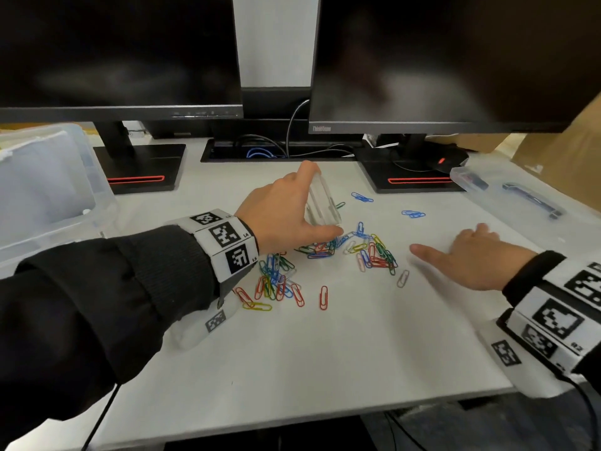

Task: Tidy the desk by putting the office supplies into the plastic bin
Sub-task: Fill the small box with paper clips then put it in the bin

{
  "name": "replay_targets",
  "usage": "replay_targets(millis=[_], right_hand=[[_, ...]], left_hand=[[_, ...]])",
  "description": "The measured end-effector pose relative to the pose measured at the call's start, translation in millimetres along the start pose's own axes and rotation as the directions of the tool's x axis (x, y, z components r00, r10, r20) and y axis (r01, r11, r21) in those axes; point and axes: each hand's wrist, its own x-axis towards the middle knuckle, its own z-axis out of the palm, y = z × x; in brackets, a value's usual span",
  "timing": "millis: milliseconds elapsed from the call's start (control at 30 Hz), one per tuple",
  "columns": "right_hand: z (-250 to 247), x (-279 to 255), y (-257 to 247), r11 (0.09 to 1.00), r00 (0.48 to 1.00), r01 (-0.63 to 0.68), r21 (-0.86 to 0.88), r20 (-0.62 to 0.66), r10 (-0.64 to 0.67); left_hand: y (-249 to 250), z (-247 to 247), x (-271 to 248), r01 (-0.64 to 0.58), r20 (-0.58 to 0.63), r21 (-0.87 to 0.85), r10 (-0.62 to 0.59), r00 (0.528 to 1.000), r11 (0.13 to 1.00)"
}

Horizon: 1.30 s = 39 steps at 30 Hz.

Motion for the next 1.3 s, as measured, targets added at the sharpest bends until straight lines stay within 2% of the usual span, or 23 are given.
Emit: replay_targets(millis=[100,167,267,367,467,500,600,700,833,900,967,1067,1167,1300], right_hand=[[0,9,18,0.994,0.998,-0.026,-0.110,0.050,0.031],[4,15,32,0.993,0.995,-0.060,-0.103,0.079,0.068],[12,30,61,0.983,0.981,-0.164,0.086,0.117,0.154],[18,42,101,0.913,0.941,-0.326,0.246,-0.005,0.337],[56,108,162,0.877,0.931,-0.331,0.347,-0.033,0.364],[63,120,168,0.880,0.933,-0.338,0.334,-0.001,0.359],[50,82,125,0.861,0.933,-0.349,0.371,0.047,0.358],[19,21,65,0.894,0.944,-0.329,0.303,0.117,0.308],[11,-14,15,0.977,0.976,-0.106,0.185,0.208,0.067],[13,-13,-3,0.992,0.981,-0.013,0.122,0.194,-0.011],[12,-15,-9,0.999,0.992,0.035,0.027,0.121,-0.038],[7,-9,3,0.996,0.995,-0.009,-0.089,0.100,0.018],[0,-12,15,1.000,0.986,0.009,-0.025,0.165,-0.004],[1,-20,-1,0.988,0.975,0.145,-0.050,0.175,-0.135]], left_hand=[[1,-1,-2,0.001,0.025,0.011,-0.002,1.000,1.000],[1,0,-2,-0.005,0.037,0.022,0.004,0.999,1.000],[0,0,-4,0.000,0.049,0.028,-0.001,0.999,1.000],[0,-2,-8,-0.001,0.059,0.028,-0.001,0.998,1.000],[1,-3,-9,-0.001,0.063,0.031,-0.001,0.998,1.000],[2,-3,-9,0.001,0.064,0.029,-0.003,0.998,1.000],[2,-3,-8,0.005,0.071,0.024,-0.007,0.997,1.000],[3,-3,-8,0.006,0.073,0.025,-0.008,0.997,1.000],[3,-3,-9,0.008,0.075,0.016,-0.009,0.997,1.000],[3,-3,-10,0.009,0.077,0.011,-0.010,0.997,1.000],[3,-4,-10,0.010,0.077,0.009,-0.011,0.997,1.000],[3,-4,-11,0.008,0.084,0.011,-0.009,0.996,1.000],[4,-4,-10,0.005,0.097,0.006,-0.006,0.995,1.000],[4,-5,-10,0.044,0.083,-0.035,-0.041,0.996,0.998]])
